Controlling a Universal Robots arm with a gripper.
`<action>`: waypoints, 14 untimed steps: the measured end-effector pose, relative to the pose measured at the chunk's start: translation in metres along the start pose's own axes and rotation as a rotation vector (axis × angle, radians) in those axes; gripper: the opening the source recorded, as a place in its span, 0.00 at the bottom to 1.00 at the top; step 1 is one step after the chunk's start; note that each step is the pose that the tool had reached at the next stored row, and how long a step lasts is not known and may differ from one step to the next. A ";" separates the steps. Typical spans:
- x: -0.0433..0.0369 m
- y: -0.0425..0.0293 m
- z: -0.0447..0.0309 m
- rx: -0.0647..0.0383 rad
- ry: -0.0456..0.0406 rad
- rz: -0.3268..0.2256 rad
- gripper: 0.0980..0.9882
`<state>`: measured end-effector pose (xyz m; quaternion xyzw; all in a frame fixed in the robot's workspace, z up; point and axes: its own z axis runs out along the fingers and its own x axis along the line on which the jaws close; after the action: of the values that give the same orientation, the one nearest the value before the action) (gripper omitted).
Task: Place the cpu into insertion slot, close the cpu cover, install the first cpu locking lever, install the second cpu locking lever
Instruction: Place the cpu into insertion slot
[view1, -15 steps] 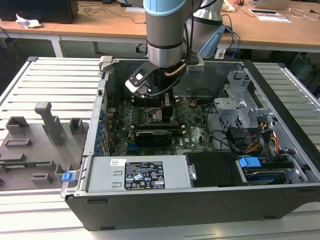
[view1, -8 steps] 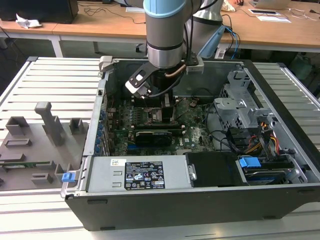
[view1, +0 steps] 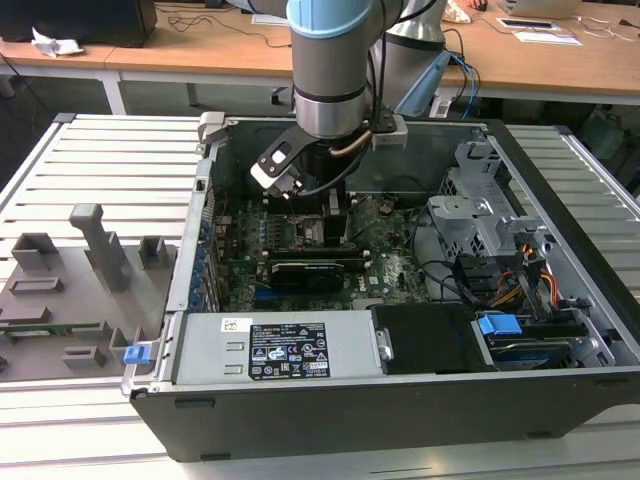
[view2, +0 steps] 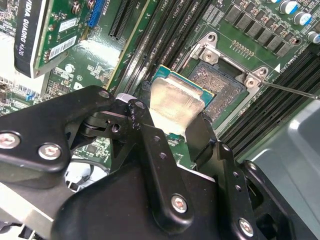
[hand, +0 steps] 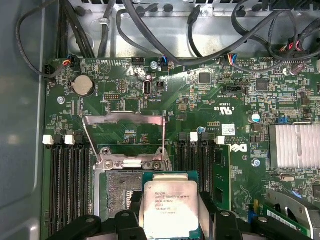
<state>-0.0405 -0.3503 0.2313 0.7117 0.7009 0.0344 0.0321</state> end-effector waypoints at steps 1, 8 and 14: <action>0.0000 0.0000 0.0002 0.000 0.0000 0.000 0.48; 0.0002 -0.0001 0.0017 0.000 0.0001 0.000 0.48; 0.0047 -0.0003 0.0019 0.000 0.0001 0.000 0.48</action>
<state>-0.0406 -0.3455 0.2293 0.7117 0.7009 0.0344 0.0321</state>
